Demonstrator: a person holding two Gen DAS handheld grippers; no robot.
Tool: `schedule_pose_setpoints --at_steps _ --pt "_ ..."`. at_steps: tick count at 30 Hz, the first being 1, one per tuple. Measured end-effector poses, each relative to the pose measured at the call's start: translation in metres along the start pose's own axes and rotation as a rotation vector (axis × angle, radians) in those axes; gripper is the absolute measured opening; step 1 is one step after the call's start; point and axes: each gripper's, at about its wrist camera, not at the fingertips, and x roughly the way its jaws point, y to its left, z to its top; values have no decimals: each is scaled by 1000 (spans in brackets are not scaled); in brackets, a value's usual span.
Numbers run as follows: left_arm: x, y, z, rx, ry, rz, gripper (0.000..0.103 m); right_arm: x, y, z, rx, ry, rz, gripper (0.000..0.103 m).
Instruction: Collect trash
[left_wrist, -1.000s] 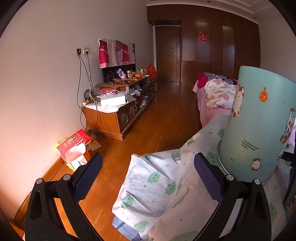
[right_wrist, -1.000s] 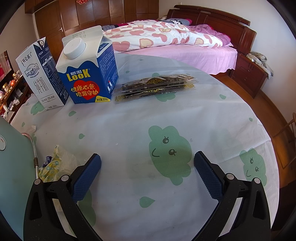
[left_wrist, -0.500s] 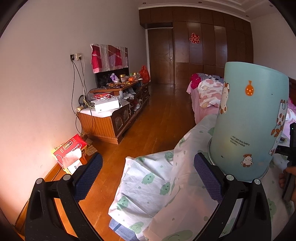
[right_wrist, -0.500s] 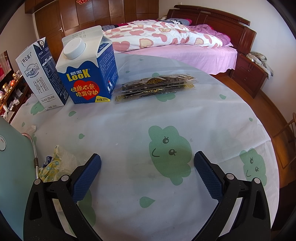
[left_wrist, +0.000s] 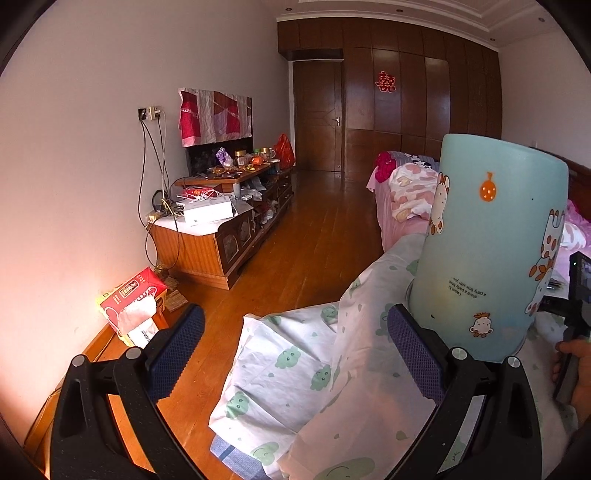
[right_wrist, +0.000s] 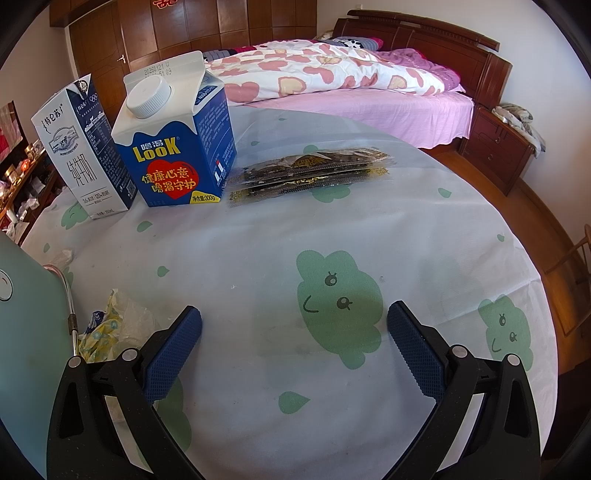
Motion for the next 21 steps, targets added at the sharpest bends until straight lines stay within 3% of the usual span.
schedule_pose_setpoints --at_steps 4,9,10,15,21 --pt "-5 2 4 -5 -15 -3 97 -2 -3 -2 12 -6 -23 98" --pt "-10 15 3 -5 -28 29 97 -73 -1 -40 42 -158 31 98" --pt "-11 19 2 -3 -28 40 97 -109 14 -63 2 -230 52 98" --pt "-11 52 1 -47 0 88 97 -190 80 -134 -167 -377 203 98" --pt "-22 84 3 -72 -15 139 97 -249 157 -183 -382 -384 415 98"
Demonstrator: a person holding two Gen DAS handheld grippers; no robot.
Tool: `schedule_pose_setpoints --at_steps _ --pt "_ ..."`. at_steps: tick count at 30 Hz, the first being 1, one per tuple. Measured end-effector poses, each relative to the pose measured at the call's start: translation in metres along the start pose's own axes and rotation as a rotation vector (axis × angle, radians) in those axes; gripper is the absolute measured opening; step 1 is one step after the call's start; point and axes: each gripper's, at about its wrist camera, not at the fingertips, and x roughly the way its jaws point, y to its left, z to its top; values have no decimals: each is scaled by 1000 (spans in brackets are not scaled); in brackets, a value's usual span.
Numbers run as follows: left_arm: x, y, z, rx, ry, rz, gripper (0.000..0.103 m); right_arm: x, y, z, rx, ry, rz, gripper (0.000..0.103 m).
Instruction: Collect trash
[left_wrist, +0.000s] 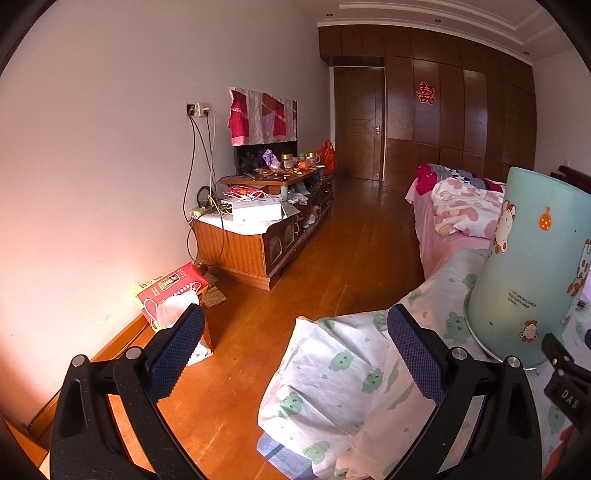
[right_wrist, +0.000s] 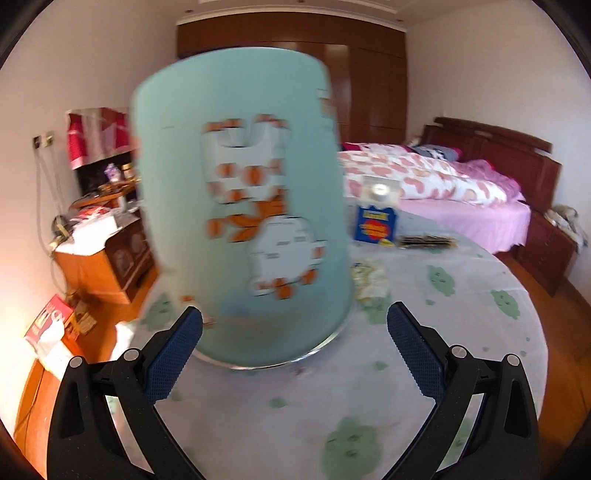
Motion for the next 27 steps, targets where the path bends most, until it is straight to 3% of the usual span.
schedule_pose_setpoints --at_steps 5,14,27 --pt "-10 17 1 -20 -6 29 97 -16 37 18 -35 -19 89 98" --pt "-20 31 -6 -14 -10 61 97 -62 114 19 -82 -60 123 98" --pt "-28 29 -3 3 -31 44 97 -54 107 24 -85 -73 130 98"
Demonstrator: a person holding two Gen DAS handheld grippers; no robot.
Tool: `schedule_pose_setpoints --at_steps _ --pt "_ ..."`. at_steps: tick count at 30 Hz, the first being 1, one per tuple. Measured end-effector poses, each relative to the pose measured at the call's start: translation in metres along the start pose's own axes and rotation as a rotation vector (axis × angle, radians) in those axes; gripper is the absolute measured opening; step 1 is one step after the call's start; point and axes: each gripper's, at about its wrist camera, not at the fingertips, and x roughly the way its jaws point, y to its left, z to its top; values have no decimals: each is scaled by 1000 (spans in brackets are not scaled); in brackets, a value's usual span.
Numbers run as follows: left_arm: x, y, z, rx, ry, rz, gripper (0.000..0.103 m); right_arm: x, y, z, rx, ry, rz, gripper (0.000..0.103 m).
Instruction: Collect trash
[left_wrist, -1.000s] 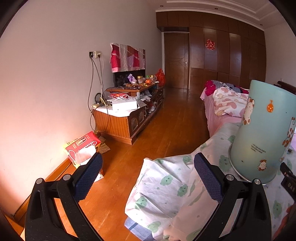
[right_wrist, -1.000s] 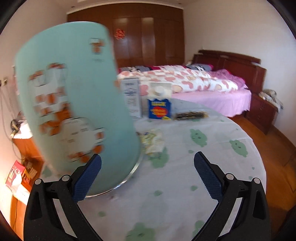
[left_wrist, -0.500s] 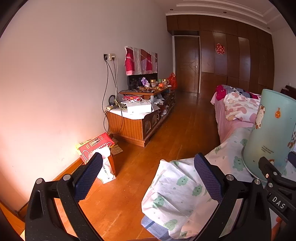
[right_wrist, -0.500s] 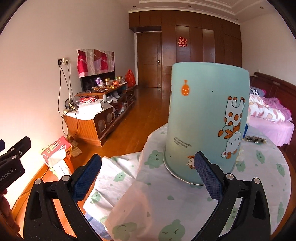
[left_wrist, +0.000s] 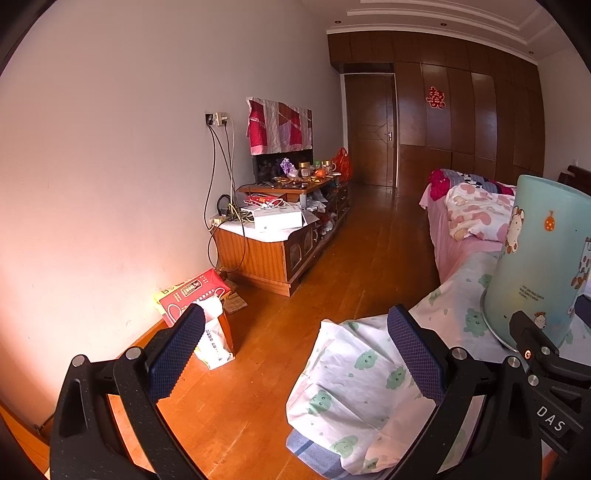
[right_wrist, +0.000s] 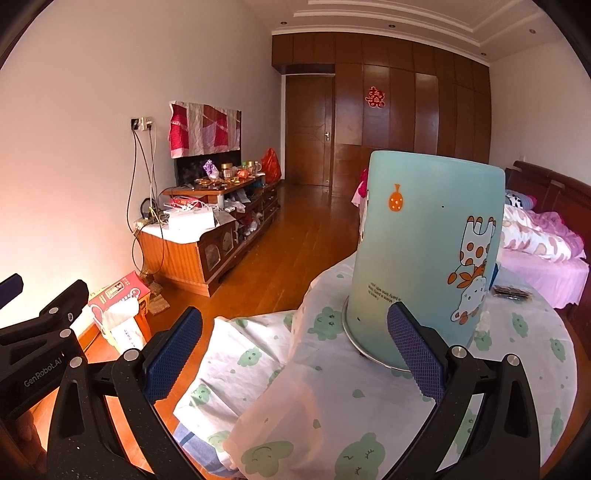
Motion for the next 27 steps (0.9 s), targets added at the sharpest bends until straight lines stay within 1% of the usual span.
schedule_pose_setpoints --at_steps 2,5,8,11,15,18,27 --pt "-1 1 0 7 -12 -13 97 1 -3 -2 10 -1 -1 98" --pt "-3 -4 -2 47 -39 1 96 4 -7 -4 27 10 4 98" --pt "3 -4 -4 37 -5 -15 96 7 -9 -5 34 22 3 98" --pt "4 -3 -4 28 6 -20 96 5 -11 -4 43 32 0 98" --pt "0 0 -1 -2 0 -23 97 2 -16 -5 55 19 -3 98" --pt "-3 2 2 -9 -10 -13 97 2 -16 -8 54 15 -4 98" --pt "-4 4 3 -23 -7 -15 97 0 -15 -8 53 15 -4 98"
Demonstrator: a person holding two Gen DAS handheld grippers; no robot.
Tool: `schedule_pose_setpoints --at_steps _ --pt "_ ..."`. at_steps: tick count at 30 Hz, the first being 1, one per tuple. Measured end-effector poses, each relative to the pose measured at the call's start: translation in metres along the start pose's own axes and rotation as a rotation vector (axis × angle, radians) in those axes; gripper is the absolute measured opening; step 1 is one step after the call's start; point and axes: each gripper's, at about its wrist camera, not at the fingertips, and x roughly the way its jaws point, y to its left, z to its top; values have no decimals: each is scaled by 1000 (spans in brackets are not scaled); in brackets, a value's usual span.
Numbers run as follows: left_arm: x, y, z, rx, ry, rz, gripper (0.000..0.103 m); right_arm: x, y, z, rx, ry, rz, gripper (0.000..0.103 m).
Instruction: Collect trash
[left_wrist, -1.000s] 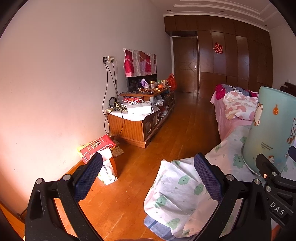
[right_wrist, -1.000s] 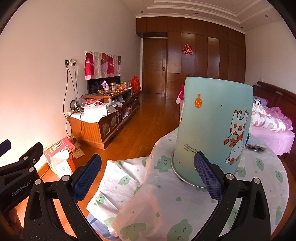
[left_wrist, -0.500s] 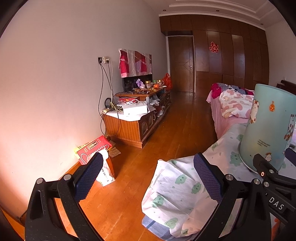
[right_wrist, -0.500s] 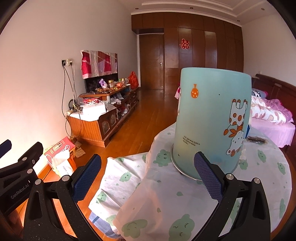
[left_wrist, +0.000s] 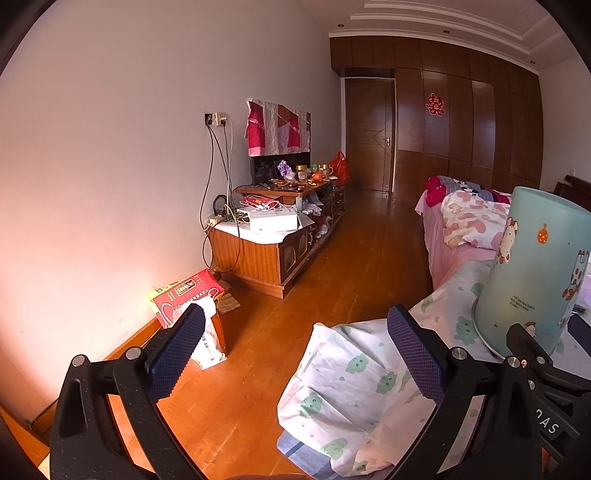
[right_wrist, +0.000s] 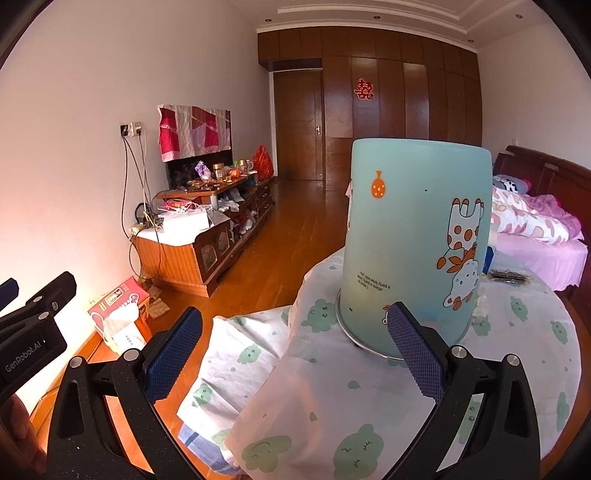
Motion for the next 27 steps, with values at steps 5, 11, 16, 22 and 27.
schedule_pose_setpoints --at_steps 5,11,16,22,27 --pt "0 0 0 2 1 1 97 -1 0 0 1 0 0 98" --pt "0 0 0 5 -2 6 97 -1 0 0 1 0 0 98" --pt "1 -2 -3 39 -6 -3 96 -1 0 0 2 0 -1 98" --pt "8 -1 -4 18 21 5 96 -2 -1 0 5 4 1 98" --pt "6 1 -1 12 15 18 97 -5 1 -1 8 3 0 98"
